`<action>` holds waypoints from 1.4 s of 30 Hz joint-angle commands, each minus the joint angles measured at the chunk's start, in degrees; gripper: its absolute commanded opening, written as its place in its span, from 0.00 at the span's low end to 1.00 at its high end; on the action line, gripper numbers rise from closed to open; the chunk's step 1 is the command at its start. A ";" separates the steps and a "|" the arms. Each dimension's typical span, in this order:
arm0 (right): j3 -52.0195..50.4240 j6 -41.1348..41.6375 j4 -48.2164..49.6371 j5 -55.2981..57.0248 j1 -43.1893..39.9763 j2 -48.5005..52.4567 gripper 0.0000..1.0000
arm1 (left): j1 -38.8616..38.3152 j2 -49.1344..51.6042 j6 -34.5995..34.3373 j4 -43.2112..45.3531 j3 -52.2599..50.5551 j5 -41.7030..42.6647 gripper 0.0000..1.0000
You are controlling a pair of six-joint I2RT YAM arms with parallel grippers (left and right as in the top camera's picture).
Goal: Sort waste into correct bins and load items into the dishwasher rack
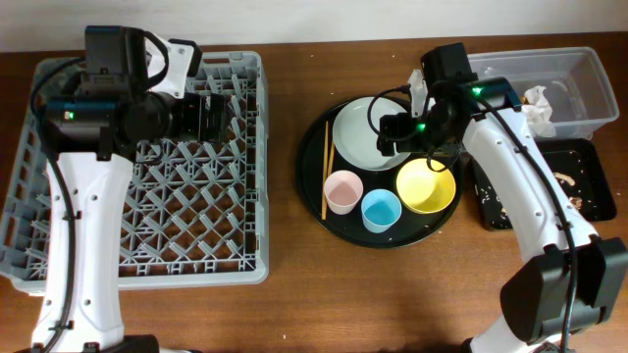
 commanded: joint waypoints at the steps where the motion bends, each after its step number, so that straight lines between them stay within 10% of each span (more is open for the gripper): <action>1: 0.04 -0.57 0.17 0.74 -0.13 -0.44 0.93 | -5.40 3.52 -3.45 0.37 0.33 4.20 0.90; 8: 0.04 -0.13 0.24 0.13 -0.09 -0.42 0.93 | -19.47 18.93 -6.91 2.40 0.33 3.96 0.76; 14: -1.29 0.94 2.82 -1.27 6.49 0.61 0.61 | -15.91 19.89 -17.14 3.02 0.39 0.37 0.76; 23: -1.46 0.87 4.31 -0.33 11.72 12.79 0.48 | -12.20 19.89 -17.27 2.78 0.39 -3.19 0.83; 29: -4.81 0.94 7.87 0.48 11.54 12.74 0.04 | -8.59 19.89 -17.27 2.71 0.39 -3.17 0.83; 32: 1.18 0.90 5.33 -3.26 10.84 11.58 0.04 | -7.65 19.85 -15.34 2.32 0.85 -2.60 0.83; 37: 5.66 -3.85 6.84 -28.48 0.42 4.72 0.04 | 5.44 19.80 -8.90 -1.11 4.37 41.81 0.83; 42: 5.64 -1.97 28.79 -58.64 0.57 5.14 0.04 | 7.50 19.80 -3.80 0.09 4.37 75.49 0.87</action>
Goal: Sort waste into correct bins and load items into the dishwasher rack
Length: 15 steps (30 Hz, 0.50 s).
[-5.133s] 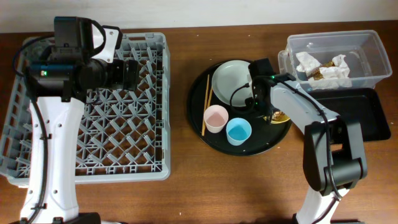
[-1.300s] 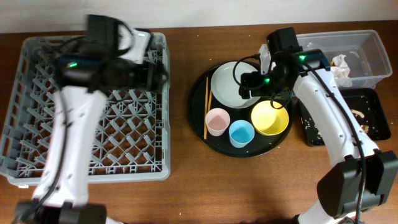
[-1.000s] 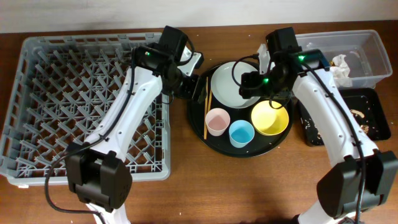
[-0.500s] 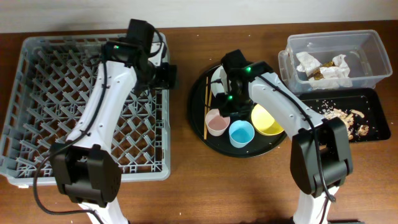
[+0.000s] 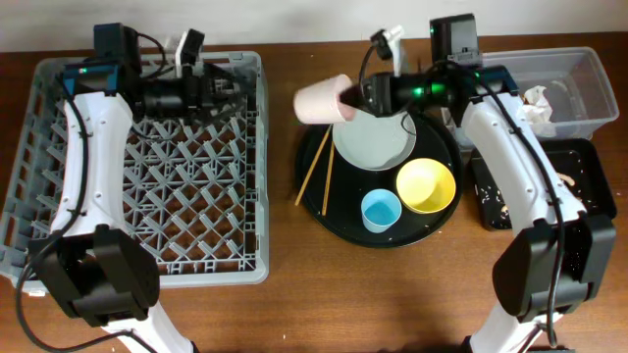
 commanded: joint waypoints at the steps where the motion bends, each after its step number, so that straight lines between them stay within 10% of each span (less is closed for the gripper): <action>1: 0.72 6.40 11.91 -9.81 4.26 -0.79 0.04 | -1.73 0.24 2.78 -0.09 0.96 15.89 0.92; 7: 0.72 11.52 24.30 -9.64 7.72 -0.79 0.04 | -7.30 0.24 3.26 0.00 0.94 15.89 0.89; 12: 0.72 11.47 24.59 -7.19 7.80 -0.79 0.04 | -8.00 0.24 3.43 0.00 0.94 15.89 0.62; 15: 0.72 11.45 23.17 -6.97 7.67 -0.79 0.70 | -7.98 0.24 3.41 0.02 0.94 15.76 0.49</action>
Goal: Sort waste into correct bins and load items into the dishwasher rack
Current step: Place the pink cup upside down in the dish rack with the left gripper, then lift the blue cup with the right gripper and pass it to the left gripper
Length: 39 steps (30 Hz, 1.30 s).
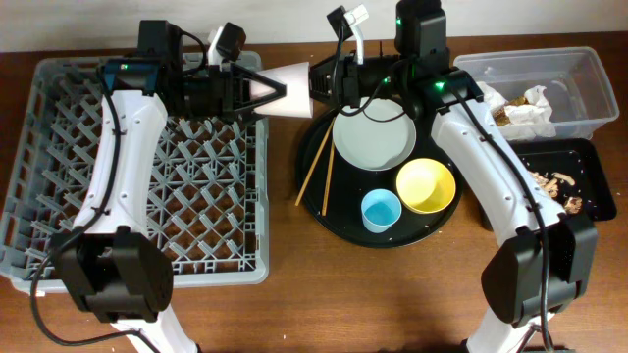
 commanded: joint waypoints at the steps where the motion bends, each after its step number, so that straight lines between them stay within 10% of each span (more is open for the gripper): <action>1: 0.66 -0.46 -1.84 0.72 -0.13 -0.74 0.77 | -0.13 0.24 0.70 0.02 0.76 0.28 0.46; 6: 0.66 -2.71 -14.91 5.90 -9.92 -0.74 0.99 | 5.49 0.15 2.10 0.42 1.18 -3.17 0.33; 12: 0.66 -10.34 -41.72 36.63 -14.73 -0.74 0.98 | 6.86 -8.26 0.85 -13.90 7.48 -69.92 0.35; 14: 0.66 -10.32 -44.78 42.34 -14.62 -0.74 0.98 | 4.66 -7.89 -0.48 -21.90 6.08 -79.73 0.34; 25: 0.66 -10.29 -47.12 47.71 -14.62 -0.74 0.98 | -6.27 -7.80 -5.25 -5.46 -21.81 -86.42 0.35; 28: 0.66 -10.29 -47.30 47.71 -14.62 -0.74 0.98 | -6.25 -7.80 -5.20 -3.08 -23.80 -86.68 0.51; 37: 0.66 -10.29 -47.43 48.15 -14.62 -0.74 0.98 | -6.25 -7.82 -5.25 -8.39 -23.06 -87.06 0.40; 39: 0.66 -10.29 -47.50 48.57 -14.62 -0.74 0.98 | -6.25 -7.82 -5.25 -7.78 -23.06 -87.06 0.68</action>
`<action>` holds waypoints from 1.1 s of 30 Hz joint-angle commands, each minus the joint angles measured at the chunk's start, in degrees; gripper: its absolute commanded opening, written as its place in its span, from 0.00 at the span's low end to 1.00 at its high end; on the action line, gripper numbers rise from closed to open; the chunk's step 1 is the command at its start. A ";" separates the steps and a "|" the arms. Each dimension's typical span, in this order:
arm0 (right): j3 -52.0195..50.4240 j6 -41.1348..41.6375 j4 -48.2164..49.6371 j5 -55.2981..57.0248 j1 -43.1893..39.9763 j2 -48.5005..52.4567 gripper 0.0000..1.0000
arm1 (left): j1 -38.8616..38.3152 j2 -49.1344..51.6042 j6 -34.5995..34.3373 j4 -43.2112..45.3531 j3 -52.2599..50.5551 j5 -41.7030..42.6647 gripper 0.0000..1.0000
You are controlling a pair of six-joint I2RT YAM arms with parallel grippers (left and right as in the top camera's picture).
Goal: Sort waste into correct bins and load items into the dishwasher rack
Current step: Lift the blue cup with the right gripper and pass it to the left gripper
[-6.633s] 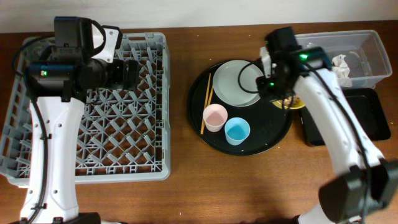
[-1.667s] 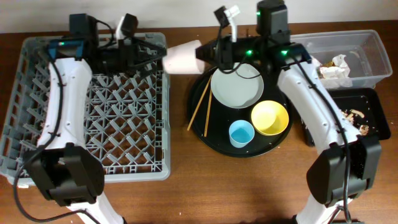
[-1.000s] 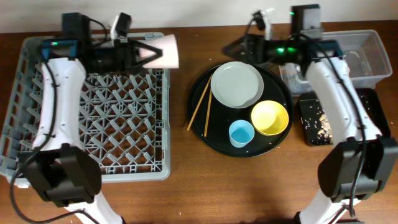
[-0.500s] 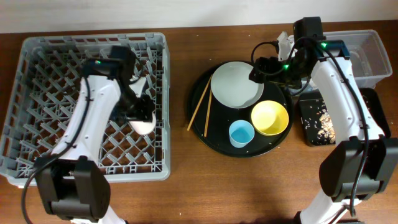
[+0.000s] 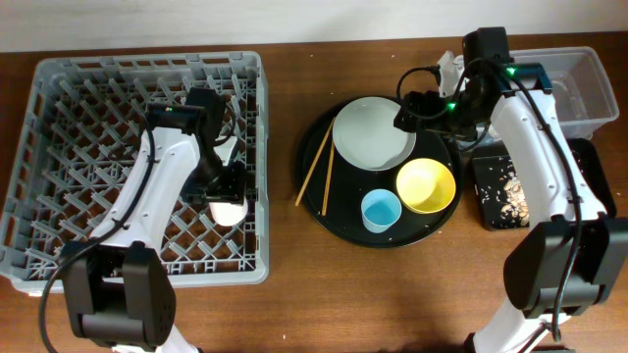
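Observation:
The pink cup (image 5: 228,210) sits low in the right part of the grey dishwasher rack (image 5: 59,147). My left gripper (image 5: 224,188) points down onto it and looks shut on it. My right gripper (image 5: 405,111) hangs open and empty over the right rim of the white plate (image 5: 368,137). That plate lies on the black round tray (image 5: 339,221) together with a yellow bowl (image 5: 426,186) and a blue cup (image 5: 381,211). Two chopsticks (image 5: 314,175) lie across the tray's left edge.
A clear bin (image 5: 574,74) holding crumpled paper stands at the back right. In front of it lies a black tray (image 5: 500,191) with food scraps, partly hidden by my right arm. Bare wooden table shows between rack and tray.
The pink cup was held in the air between both grippers at the rack's right edge. Now it is down in the rack under my left gripper. My right gripper is back over the plate, empty.
At first the pink cup stood on the tray beside the blue cup, with my right gripper over the plate. Then my right gripper held it lifted left of the tray. Then both grippers met on it. Now it is in the rack with my left gripper.

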 commanded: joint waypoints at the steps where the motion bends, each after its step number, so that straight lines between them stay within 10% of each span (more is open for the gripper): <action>1: 0.28 -0.24 -0.20 1.16 0.37 -0.74 0.98 | -0.07 -0.39 -0.37 -0.46 0.33 -0.81 0.81; 3: 0.28 -0.24 -0.24 1.14 0.37 -0.74 0.98 | -0.07 -0.39 -0.39 -1.55 2.05 -0.79 0.99; 11: 0.28 -0.76 -4.59 1.05 0.39 -0.74 0.99 | -3.26 -0.33 2.27 -7.61 24.15 7.32 0.95; 15: -2.86 -1.73 -14.88 4.81 6.21 -0.74 0.63 | -4.79 -0.28 -1.25 -2.40 24.15 7.39 0.96; 21: -15.93 1.53 -9.81 10.71 11.96 -0.74 0.45 | -4.39 -0.28 -1.22 -0.61 24.15 7.15 0.96; 25: -17.31 1.55 -6.75 10.69 11.96 -0.76 0.09 | -4.42 -0.28 -1.22 -0.17 24.15 7.17 0.96; 29: -17.29 1.53 -5.90 10.38 11.96 -0.76 0.04 | -4.42 -0.28 -1.25 0.04 24.15 7.21 0.96; 33: -11.50 -6.14 -5.57 -14.10 7.58 -4.00 0.04 | -1.53 -0.42 -2.27 0.90 24.17 19.19 0.96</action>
